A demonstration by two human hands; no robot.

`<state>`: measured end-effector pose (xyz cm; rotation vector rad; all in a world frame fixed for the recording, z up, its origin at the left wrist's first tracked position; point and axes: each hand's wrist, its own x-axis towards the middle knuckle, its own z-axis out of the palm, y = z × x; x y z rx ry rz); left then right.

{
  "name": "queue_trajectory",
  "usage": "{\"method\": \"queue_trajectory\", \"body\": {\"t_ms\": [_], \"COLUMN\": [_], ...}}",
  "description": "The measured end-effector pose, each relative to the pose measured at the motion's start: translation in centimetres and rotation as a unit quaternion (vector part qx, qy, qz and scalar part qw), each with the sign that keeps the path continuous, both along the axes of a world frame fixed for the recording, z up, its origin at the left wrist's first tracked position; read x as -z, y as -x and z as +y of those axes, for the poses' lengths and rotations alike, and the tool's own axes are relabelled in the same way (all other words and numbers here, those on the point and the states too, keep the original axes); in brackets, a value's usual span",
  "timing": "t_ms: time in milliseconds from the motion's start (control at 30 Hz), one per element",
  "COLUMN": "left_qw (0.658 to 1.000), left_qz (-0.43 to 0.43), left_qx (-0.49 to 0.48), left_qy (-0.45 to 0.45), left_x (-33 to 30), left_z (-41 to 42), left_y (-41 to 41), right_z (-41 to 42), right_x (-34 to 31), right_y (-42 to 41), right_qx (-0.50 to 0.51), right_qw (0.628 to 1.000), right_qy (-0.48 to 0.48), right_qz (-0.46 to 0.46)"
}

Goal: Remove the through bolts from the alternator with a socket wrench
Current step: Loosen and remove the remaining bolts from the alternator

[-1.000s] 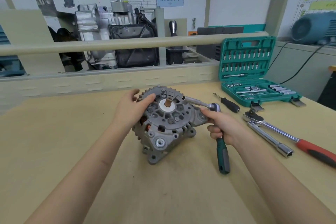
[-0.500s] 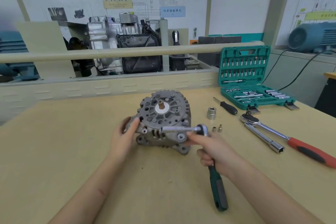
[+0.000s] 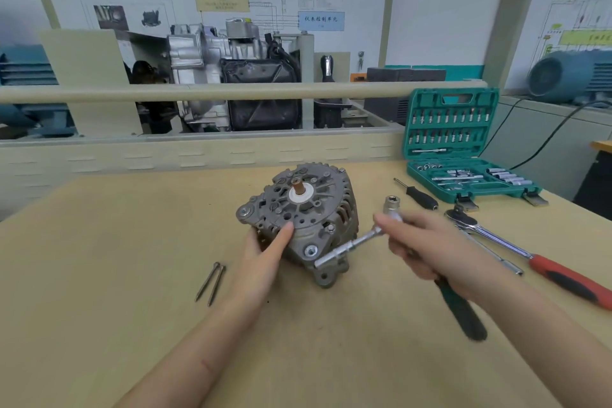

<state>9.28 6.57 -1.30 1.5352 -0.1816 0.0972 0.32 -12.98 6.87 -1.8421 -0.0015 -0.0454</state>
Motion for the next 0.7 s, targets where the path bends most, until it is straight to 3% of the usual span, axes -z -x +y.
{"method": "queue_trajectory", "body": {"t_ms": [100,233,433,700], "left_qw": [0.998,0.995,0.994,0.994], "left_qz": [-0.032,-0.096,-0.103,-0.099], "left_qx": [-0.043,-0.035,-0.018,-0.024], "left_qy": [0.024,-0.011,-0.014,-0.044], "left_x": [0.4,1.0,1.0,0.8], "left_z": [-0.3,-0.9,-0.9,-0.8], "left_y": [0.3,1.1,1.1,1.4], "right_z": [0.2,1.0,3.1,5.0], "right_x": [-2.4,-4.7,-5.5,-7.2], "right_y": [-0.4,-1.4,-2.1,-2.7], "right_qx": [0.065,0.120,0.090,0.028], "right_qw": [0.982,0.914,0.824,0.728], "right_qy": [0.135,0.298,0.513,0.648], "right_qz": [-0.115,-0.249,-0.224,-0.222]}}
